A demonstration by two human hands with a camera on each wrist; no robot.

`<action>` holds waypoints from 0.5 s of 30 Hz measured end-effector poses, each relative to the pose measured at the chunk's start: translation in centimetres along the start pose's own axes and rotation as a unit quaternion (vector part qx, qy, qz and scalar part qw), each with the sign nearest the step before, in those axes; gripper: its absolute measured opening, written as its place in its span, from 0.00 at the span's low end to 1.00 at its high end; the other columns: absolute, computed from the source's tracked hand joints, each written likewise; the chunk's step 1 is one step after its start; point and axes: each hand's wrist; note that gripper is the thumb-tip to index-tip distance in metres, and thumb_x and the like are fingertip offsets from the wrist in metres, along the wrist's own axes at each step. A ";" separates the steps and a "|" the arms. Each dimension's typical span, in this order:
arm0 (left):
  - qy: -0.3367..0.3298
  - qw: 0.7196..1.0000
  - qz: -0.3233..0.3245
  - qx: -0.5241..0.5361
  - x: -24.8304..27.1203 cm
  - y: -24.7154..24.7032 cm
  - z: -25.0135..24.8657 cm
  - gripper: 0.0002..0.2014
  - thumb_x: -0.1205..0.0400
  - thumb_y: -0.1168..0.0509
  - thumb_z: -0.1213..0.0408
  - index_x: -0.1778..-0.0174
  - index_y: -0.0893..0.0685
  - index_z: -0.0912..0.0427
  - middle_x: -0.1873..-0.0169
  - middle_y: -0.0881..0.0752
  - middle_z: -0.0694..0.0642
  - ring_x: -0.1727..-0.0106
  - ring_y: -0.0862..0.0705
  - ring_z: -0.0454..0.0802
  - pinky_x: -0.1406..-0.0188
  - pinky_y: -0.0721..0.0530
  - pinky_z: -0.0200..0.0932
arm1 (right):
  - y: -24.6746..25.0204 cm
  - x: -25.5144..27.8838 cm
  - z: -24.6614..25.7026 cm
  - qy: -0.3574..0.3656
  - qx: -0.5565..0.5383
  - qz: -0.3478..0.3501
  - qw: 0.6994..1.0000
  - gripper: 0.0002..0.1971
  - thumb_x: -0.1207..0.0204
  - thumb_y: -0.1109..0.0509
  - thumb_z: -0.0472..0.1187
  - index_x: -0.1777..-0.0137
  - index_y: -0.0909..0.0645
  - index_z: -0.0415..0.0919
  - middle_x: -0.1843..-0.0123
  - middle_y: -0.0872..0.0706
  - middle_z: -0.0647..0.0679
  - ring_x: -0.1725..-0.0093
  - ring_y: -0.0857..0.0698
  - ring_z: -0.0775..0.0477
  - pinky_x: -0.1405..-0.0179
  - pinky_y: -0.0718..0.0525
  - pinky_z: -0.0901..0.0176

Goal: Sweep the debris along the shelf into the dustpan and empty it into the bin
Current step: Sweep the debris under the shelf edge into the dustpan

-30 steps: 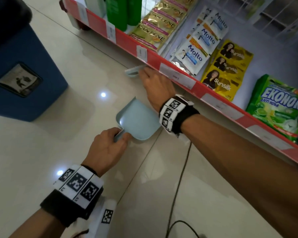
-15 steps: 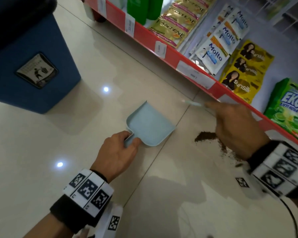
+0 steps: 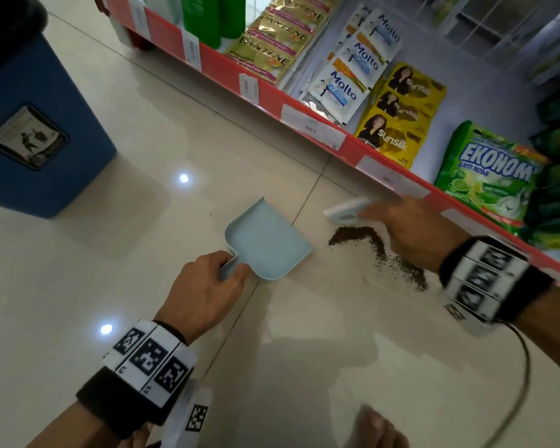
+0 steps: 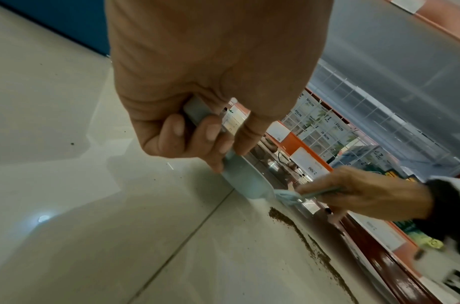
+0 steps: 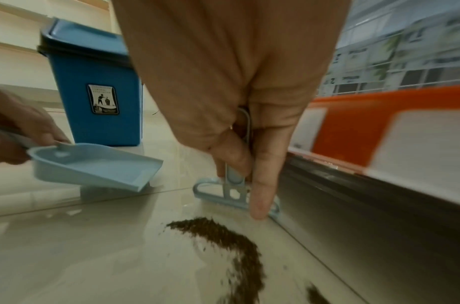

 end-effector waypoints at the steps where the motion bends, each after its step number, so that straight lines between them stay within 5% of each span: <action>1: 0.000 1.000 0.003 -0.003 0.0 -0.1 -0.2 0.23 0.18 0.39 0.46 0.72 0.31 0.58 0.80 0.30 0.48 0.77 0.34 0.46 0.75 0.33 0.41 | -0.1 1.4 -0.7 -0.009 -0.016 0.001 1.000 0.29 0.25 0.38 0.22 0.28 0.18 0.45 0.30 0.15 0.42 0.35 0.15 0.37 0.35 0.16 0.46; 7: -0.025 0.999 0.022 -0.010 0.2 -1.4 -2.0 0.23 0.18 0.38 0.48 0.74 0.34 0.57 0.81 0.32 0.47 0.78 0.35 0.45 0.76 0.35 0.40 | 0.9 2.6 -1.4 -0.024 -0.061 -0.106 0.992 0.29 0.27 0.39 0.21 0.33 0.16 0.47 0.49 0.10 0.39 0.56 0.16 0.38 0.58 0.21 0.57; 11: -0.018 0.999 0.039 -0.020 0.7 -2.1 -3.1 0.22 0.18 0.37 0.49 0.74 0.34 0.57 0.81 0.32 0.47 0.77 0.35 0.45 0.75 0.35 0.41 | 0.7 -1.1 0.9 0.028 -0.056 -0.113 0.992 0.30 0.27 0.41 0.21 0.27 0.21 0.43 0.31 0.16 0.40 0.33 0.18 0.37 0.35 0.18 0.43; 15: -0.010 0.999 0.043 -0.030 1.6 -2.2 -3.4 0.22 0.19 0.37 0.50 0.73 0.33 0.59 0.80 0.31 0.49 0.76 0.34 0.47 0.74 0.35 0.42 | -0.8 -2.0 0.9 0.086 -0.004 -0.036 0.996 0.29 0.24 0.39 0.26 0.24 0.23 0.45 0.22 0.22 0.44 0.24 0.24 0.42 0.25 0.25 0.48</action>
Point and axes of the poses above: each hand's wrist, its own x-axis away from the middle knuckle, its own y-axis out of the back of the hand, z = x × y
